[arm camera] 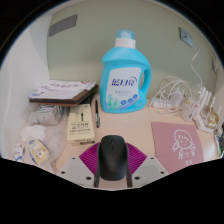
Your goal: Arrange mouse
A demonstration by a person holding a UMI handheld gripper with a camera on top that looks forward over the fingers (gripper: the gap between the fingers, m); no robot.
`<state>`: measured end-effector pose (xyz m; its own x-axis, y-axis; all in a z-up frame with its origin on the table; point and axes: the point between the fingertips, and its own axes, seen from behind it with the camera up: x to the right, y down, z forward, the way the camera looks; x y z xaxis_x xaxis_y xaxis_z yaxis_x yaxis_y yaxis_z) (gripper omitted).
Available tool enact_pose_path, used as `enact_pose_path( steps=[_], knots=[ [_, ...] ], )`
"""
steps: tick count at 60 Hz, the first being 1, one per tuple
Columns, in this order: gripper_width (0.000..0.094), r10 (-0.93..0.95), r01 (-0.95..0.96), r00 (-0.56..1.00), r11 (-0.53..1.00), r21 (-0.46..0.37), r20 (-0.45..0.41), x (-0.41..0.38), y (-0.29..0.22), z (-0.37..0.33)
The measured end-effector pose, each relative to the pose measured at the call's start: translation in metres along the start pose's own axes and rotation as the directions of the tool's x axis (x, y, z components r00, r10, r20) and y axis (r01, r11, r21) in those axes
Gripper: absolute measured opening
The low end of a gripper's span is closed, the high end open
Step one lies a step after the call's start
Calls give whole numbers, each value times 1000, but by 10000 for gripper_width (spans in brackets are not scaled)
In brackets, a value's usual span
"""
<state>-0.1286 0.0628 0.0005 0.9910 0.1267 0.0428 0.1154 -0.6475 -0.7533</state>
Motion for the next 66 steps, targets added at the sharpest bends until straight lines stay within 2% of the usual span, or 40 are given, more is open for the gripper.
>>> enact_pose_path(
  steps=[6,14,18,21,27,37,44,54,57,59,61,63,66],
  knots=[
    [364,10,-13,999,996,86,35,2,-41,-44],
    [365,35,-56,996,960,274,82,30,-130,-129],
    [363,36,-59,997,936,347,75,63,-166,-156],
    [363,52,-69,997,926,370,57,94,-178,-161],
    [360,101,-98,995,941,323,7,164,-161,-128],
    [362,131,-125,990,987,97,-60,246,-53,-28],
    [371,118,-117,991,993,25,-59,262,-9,7],
    [506,121,-122,992,992,-16,-31,260,9,20],
    [649,105,-106,993,994,-9,-47,263,7,15],
    [789,94,-94,994,996,0,-57,264,4,10],
    [871,85,-84,995,996,8,-60,264,0,3],
    [832,84,-83,995,996,19,-63,264,-5,-6],
    [848,89,-86,993,996,35,-72,265,-11,-23]
  ],
)
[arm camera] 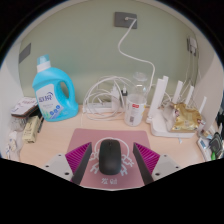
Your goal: Arrange mouse
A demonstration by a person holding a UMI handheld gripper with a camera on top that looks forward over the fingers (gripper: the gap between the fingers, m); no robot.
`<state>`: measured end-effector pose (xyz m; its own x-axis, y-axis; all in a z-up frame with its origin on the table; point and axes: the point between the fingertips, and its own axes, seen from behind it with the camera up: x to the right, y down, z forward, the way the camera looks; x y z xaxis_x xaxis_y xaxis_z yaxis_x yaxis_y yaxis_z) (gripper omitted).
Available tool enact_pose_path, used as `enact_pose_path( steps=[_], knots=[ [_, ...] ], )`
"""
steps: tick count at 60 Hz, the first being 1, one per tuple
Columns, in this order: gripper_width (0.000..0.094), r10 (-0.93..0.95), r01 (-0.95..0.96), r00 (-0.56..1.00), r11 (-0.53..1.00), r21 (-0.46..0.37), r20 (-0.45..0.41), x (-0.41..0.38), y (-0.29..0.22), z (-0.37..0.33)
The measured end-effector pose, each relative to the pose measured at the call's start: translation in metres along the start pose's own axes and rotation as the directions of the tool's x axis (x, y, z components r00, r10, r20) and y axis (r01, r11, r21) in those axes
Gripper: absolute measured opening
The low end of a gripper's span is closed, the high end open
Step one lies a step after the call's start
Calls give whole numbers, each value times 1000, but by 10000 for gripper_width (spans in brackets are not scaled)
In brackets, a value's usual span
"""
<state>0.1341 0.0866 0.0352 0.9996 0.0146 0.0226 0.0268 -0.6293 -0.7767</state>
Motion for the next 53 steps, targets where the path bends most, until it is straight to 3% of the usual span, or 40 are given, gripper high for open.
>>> enact_pose_path(
  steps=[17,31,53],
  knots=[
    [852,-7,14,998,995,102,-67,-5,-14,-145],
    [849,-12,26,995,989,144,-101,-18,13,-254],
    [850,-24,43,992,987,155,-123,-23,40,-312]
  ],
)
